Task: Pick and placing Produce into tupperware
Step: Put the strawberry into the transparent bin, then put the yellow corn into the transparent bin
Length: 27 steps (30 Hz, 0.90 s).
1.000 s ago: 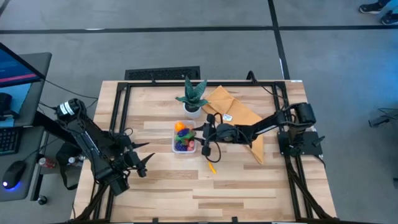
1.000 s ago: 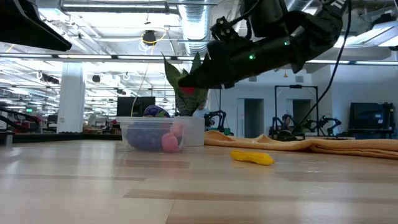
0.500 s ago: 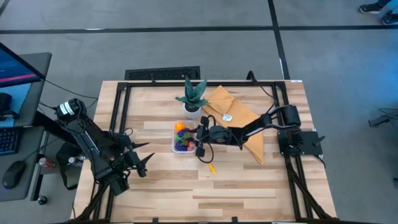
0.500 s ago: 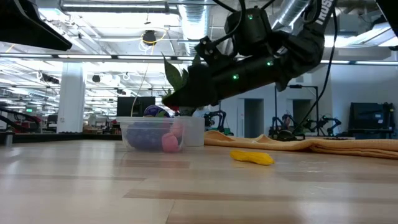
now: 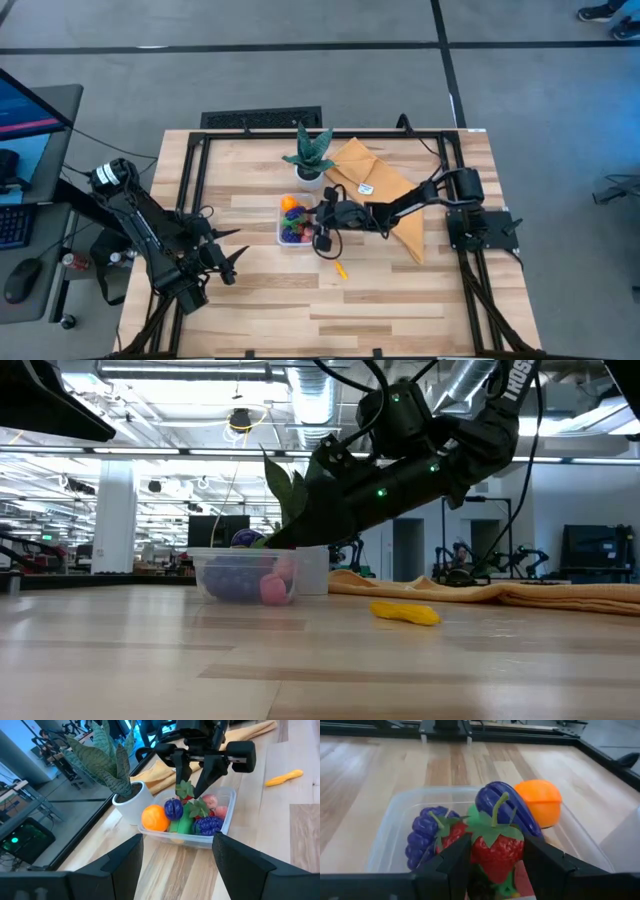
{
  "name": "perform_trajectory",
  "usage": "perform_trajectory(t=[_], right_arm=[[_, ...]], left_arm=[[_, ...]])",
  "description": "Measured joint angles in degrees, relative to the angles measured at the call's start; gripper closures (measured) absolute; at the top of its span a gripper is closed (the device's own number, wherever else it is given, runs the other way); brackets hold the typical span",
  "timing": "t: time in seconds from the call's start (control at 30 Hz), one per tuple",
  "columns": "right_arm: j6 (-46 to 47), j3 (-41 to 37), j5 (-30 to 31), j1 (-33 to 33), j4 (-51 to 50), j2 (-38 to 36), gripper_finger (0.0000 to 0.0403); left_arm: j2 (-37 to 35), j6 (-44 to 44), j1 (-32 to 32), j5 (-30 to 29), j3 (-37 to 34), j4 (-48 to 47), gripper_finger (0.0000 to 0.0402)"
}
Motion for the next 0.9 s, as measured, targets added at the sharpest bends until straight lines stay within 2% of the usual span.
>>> perform_trajectory(t=[0.13, 0.4, 0.53, 0.73, 0.9], right_arm=[[0.12, 0.00, -1.80, -0.42, 0.47, 0.00, 0.0221], [-2.26, 0.00, -1.73, 0.31, 0.60, -0.11, 0.0161], [-5.06, -0.02, -0.32, 2.10, -0.55, -3.26, 0.0154], [-6.34, 0.00, 3.06, 5.95, -9.68, -10.97, 0.0154], [-0.43, 0.00, 4.78, 9.48, -20.33, -15.10, 0.0154]], left_arm=[[0.00, 0.02, 0.00, 0.02, 0.00, 0.00, 0.0174], [0.00, 0.09, -0.02, 0.04, 0.00, 0.00, 0.0174], [0.00, 0.20, 0.00, 0.04, 0.00, 0.00, 0.0174], [0.00, 0.20, 0.00, 0.07, 0.00, -0.02, 0.0174], [0.00, 0.13, 0.00, 0.28, 0.00, 0.02, 0.0174]])
